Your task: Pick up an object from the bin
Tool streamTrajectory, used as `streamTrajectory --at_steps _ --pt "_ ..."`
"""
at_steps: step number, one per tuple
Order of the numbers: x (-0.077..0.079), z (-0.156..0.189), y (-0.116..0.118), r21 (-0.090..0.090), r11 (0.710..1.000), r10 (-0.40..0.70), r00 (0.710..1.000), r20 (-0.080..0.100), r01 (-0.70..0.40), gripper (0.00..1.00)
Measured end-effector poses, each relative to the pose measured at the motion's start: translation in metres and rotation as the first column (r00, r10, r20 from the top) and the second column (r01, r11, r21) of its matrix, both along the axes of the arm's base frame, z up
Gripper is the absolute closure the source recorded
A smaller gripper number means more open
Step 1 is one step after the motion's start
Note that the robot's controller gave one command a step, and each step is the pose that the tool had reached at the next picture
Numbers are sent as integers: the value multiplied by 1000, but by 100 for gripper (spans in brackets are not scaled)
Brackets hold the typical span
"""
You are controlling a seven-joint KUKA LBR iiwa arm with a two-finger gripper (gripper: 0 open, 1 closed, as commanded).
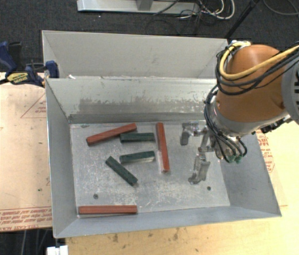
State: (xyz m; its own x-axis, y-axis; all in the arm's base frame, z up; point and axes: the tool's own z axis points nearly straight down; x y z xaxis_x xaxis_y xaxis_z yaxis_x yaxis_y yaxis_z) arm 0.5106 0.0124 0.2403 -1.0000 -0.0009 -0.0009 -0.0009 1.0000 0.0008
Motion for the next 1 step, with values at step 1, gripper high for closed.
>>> streamTrajectory --at_steps 1 --pt "6 -53 25 0 1000 25 1000 6 -25 0"
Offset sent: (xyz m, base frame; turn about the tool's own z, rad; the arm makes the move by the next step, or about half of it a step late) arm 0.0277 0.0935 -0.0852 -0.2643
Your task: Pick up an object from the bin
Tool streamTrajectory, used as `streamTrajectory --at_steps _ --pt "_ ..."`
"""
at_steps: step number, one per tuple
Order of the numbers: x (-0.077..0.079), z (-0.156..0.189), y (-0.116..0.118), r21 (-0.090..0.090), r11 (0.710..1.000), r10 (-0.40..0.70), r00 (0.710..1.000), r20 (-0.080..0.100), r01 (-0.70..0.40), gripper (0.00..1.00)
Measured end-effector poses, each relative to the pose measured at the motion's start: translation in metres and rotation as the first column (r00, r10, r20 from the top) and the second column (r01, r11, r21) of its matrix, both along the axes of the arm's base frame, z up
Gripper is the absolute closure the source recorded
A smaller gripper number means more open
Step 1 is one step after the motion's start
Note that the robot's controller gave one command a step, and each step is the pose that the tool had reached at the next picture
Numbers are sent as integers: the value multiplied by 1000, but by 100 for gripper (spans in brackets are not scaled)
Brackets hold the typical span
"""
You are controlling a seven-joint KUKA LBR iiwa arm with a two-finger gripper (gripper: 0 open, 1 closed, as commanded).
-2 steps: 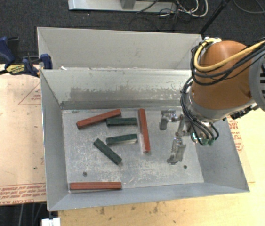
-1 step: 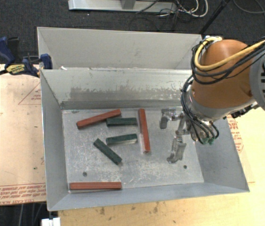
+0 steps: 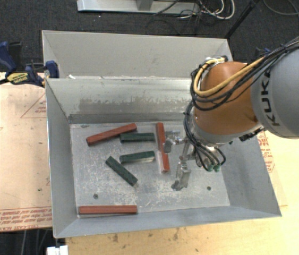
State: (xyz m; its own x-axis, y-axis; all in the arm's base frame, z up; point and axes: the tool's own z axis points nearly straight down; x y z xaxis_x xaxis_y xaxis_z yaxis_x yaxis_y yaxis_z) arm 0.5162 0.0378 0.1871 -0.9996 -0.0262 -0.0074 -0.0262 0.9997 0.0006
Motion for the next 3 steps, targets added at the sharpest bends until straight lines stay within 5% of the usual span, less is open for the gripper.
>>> streamTrajectory --at_steps 1,3 --pt "15 -29 51 0 981 196 981 -6 -196 0" --pt "37 -78 43 0 997 74 997 -6 -74 0"
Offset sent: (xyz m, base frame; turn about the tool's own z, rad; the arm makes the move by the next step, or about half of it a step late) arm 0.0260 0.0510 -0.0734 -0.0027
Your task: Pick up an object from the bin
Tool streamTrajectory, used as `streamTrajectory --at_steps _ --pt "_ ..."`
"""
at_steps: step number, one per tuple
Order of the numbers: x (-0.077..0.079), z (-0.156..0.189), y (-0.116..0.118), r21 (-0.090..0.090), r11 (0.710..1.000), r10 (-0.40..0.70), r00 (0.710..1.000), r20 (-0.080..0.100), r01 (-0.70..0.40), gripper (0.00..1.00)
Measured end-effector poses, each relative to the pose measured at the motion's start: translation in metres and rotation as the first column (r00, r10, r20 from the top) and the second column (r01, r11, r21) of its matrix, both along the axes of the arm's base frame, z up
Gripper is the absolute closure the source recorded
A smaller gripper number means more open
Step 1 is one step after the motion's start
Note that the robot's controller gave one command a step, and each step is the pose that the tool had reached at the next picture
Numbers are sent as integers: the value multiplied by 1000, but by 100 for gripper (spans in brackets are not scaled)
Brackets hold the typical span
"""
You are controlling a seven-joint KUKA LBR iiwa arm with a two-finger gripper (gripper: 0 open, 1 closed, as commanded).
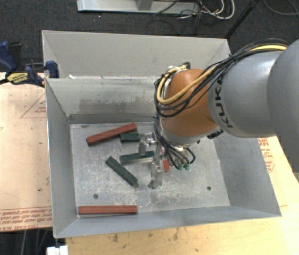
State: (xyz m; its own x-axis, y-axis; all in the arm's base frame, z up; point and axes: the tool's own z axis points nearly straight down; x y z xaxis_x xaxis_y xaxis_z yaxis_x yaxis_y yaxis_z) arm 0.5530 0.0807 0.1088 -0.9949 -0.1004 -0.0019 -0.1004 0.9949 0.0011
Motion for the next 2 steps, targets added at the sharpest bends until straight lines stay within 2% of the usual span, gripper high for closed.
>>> streamTrajectory --at_steps 1,2 --pt "76 -11 -18 0 986 166 986 2 -166 100" --pt "76 -11 -18 0 986 166 986 2 -166 0"
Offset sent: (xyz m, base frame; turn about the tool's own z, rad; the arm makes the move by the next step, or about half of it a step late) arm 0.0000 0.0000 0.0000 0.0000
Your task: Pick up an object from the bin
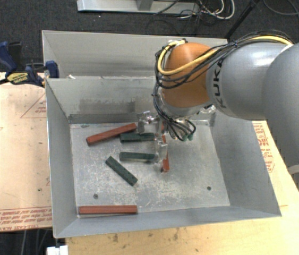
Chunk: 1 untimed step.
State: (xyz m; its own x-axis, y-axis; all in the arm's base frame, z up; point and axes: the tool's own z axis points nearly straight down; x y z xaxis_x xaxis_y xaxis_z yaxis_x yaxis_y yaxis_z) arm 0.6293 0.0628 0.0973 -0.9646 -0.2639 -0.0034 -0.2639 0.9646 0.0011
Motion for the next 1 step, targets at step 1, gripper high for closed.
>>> streamTrajectory --at_steps 1 --pt "0 0 0 0 1000 0 1000 0 0 0"
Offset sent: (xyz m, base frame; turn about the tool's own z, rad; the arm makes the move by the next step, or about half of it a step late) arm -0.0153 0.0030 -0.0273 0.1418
